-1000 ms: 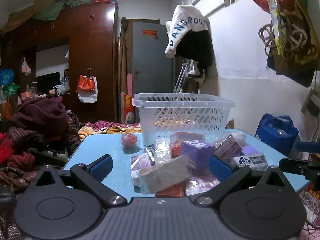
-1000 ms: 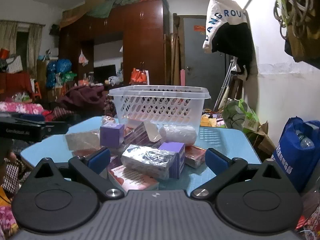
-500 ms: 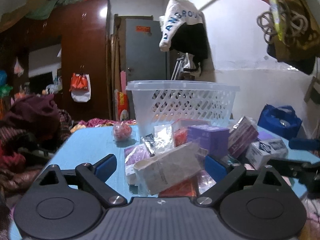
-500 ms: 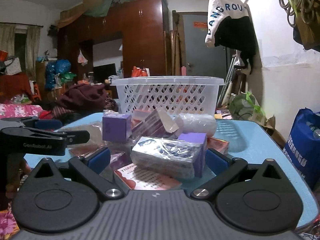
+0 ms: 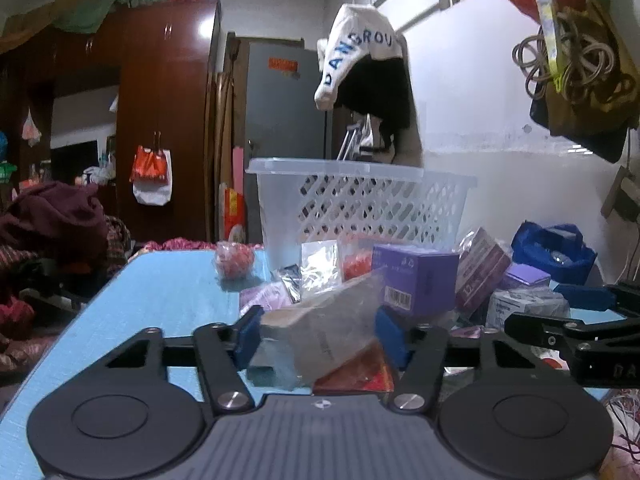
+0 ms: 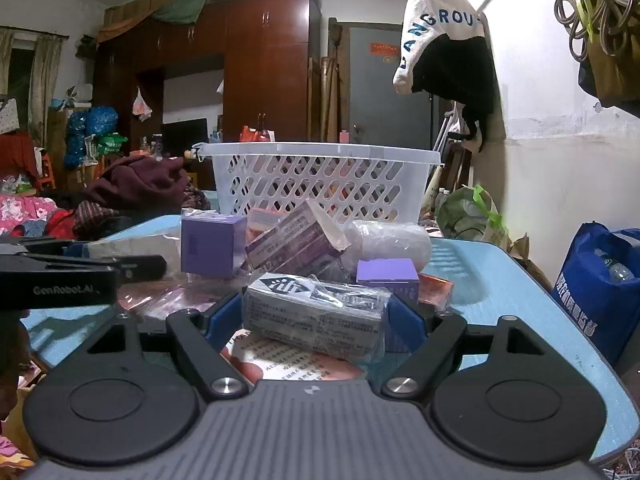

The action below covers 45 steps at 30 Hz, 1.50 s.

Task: Organize objects
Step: 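Grasp a clear plastic pack with the left tool while the right grasps a silver-wrapped box, then lift both held packs and drop them into the white basket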

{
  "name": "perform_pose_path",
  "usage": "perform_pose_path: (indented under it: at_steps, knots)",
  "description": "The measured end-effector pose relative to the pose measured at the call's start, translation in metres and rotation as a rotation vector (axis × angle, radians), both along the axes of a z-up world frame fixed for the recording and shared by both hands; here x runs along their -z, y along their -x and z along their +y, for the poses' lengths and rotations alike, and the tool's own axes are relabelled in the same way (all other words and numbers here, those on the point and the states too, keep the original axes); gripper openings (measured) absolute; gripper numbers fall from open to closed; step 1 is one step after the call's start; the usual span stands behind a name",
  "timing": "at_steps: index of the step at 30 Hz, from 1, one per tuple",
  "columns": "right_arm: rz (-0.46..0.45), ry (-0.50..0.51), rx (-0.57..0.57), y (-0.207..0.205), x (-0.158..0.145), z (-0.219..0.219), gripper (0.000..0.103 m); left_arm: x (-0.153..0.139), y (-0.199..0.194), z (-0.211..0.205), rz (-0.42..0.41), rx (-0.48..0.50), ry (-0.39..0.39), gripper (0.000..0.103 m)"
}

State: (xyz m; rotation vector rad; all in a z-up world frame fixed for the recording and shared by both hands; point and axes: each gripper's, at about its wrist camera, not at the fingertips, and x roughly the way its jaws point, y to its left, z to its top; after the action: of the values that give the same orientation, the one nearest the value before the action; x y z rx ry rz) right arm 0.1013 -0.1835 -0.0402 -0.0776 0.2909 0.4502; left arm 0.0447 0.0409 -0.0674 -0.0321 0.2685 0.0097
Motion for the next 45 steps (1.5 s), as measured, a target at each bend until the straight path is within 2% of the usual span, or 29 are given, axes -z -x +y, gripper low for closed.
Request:
perform_pose_path:
  at_steps: [2, 4, 6, 7, 8, 10, 11, 13, 14, 16, 21, 22, 24, 27, 29, 30, 34, 45]
  knots:
    - [0.006, -0.005, -0.005, -0.001, 0.0, -0.001, 0.083, 0.0, -0.001, 0.001, 0.005, 0.007, 0.001, 0.059]
    - [0.034, 0.029, -0.01, -0.005, 0.001, 0.004, 0.09, 0.0, -0.001, -0.001, 0.005, 0.008, -0.021, 0.06]
    - [0.038, 0.012, -0.012, -0.006, 0.005, 0.003, 0.089, 0.0, -0.001, -0.006, 0.001, -0.001, -0.054, 0.066]
    - [0.052, -0.004, -0.019, -0.007, 0.006, 0.001, 0.086, 0.002, -0.004, -0.01, 0.013, -0.004, -0.088, 0.08]
    - [0.054, -0.012, -0.025, -0.006, 0.006, 0.001, 0.083, 0.005, -0.007, -0.011, 0.02, -0.008, -0.116, 0.084]
    - [0.049, -0.019, -0.022, -0.005, 0.005, -0.001, 0.07, 0.009, -0.009, -0.012, 0.008, -0.004, -0.144, 0.086]
    - [0.049, -0.023, -0.026, -0.004, 0.004, -0.002, 0.067, 0.009, -0.01, -0.008, 0.011, 0.006, -0.119, 0.082]
    - [0.049, -0.027, -0.029, -0.005, 0.004, -0.003, 0.059, 0.007, -0.01, 0.002, 0.026, 0.058, -0.031, 0.066]
    - [0.049, -0.029, -0.035, -0.005, 0.004, -0.002, 0.057, 0.006, -0.01, 0.005, 0.023, 0.066, -0.012, 0.061]
    - [0.044, -0.03, -0.043, -0.006, 0.004, -0.002, 0.055, 0.007, -0.005, 0.007, 0.003, 0.065, -0.026, 0.052]
    - [0.026, -0.032, -0.072, -0.004, 0.004, -0.004, 0.057, 0.009, 0.004, 0.016, -0.006, 0.084, 0.009, 0.049]
    - [0.019, -0.024, -0.078, -0.005, 0.003, -0.003, 0.069, 0.009, 0.004, 0.017, -0.006, 0.094, 0.01, 0.049]
    - [0.004, 0.0, -0.086, -0.007, 0.003, 0.001, 0.086, 0.011, 0.005, 0.021, -0.009, 0.102, 0.015, 0.048]
    - [-0.033, 0.021, -0.101, -0.007, 0.001, 0.009, 0.085, 0.012, 0.004, 0.023, -0.005, 0.115, 0.019, 0.048]
    - [-0.036, 0.051, -0.116, -0.008, 0.001, 0.014, 0.076, 0.011, 0.003, 0.024, -0.006, 0.118, 0.014, 0.048]
    - [-0.035, 0.053, -0.121, -0.008, 0.001, 0.014, 0.069, 0.01, 0.004, 0.025, -0.005, 0.123, 0.02, 0.048]
    - [-0.038, 0.059, -0.143, -0.001, -0.001, 0.012, 0.064, 0.009, 0.01, 0.029, -0.023, 0.142, 0.04, 0.046]
    - [-0.048, -0.089, -0.199, -0.003, -0.03, -0.013, 0.062, -0.012, 0.013, 0.04, -0.085, 0.144, 0.104, 0.044]
